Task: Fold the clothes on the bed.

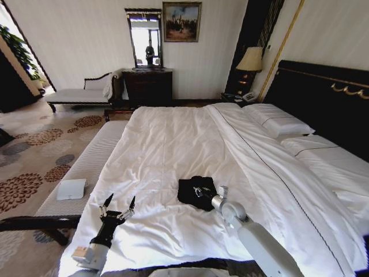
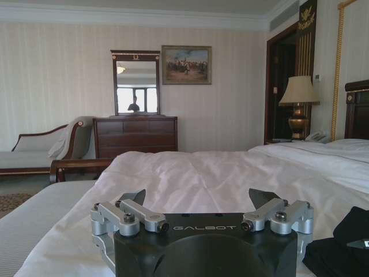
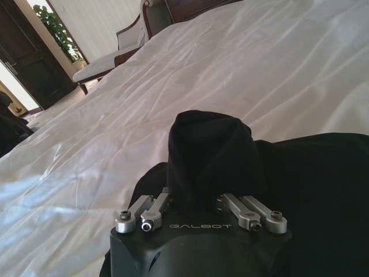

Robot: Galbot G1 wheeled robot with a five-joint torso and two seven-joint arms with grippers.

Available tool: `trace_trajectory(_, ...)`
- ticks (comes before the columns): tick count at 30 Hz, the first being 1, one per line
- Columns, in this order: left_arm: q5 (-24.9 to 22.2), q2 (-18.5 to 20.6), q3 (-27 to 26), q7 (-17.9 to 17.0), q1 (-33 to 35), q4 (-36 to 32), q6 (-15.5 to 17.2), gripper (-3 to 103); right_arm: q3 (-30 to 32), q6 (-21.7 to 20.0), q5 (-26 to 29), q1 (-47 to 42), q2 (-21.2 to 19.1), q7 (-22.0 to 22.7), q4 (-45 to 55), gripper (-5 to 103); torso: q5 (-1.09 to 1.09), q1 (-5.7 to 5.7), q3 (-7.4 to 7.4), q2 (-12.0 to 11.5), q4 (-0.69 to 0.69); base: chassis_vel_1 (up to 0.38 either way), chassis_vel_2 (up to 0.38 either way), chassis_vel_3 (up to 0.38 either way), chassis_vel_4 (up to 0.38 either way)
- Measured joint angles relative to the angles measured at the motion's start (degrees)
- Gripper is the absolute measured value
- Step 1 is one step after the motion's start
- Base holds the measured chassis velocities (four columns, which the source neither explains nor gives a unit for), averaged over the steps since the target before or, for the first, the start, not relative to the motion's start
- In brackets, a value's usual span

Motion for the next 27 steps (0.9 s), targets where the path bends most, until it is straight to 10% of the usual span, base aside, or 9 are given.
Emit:
trace_trajectory(16,0.0,0.0,0.0,0.0,0.0,0.0,0.0,100,-2.5,-0.3,-4.4,-1.5,4.5,1.4,7.7,84,0.01,0.0,0.0,0.0,0.02,0.0,0.0,0.0,0.0)
trace_trajectory(27,0.0,0.0,0.0,0.0,0.0,0.0,0.0,100,6.7,15.0,-18.1,-7.0,8.0,-0.5,9.9,100,-0.02,-0.01,-0.01,0.0,-0.02,0.0,0.0,0.0,0.0)
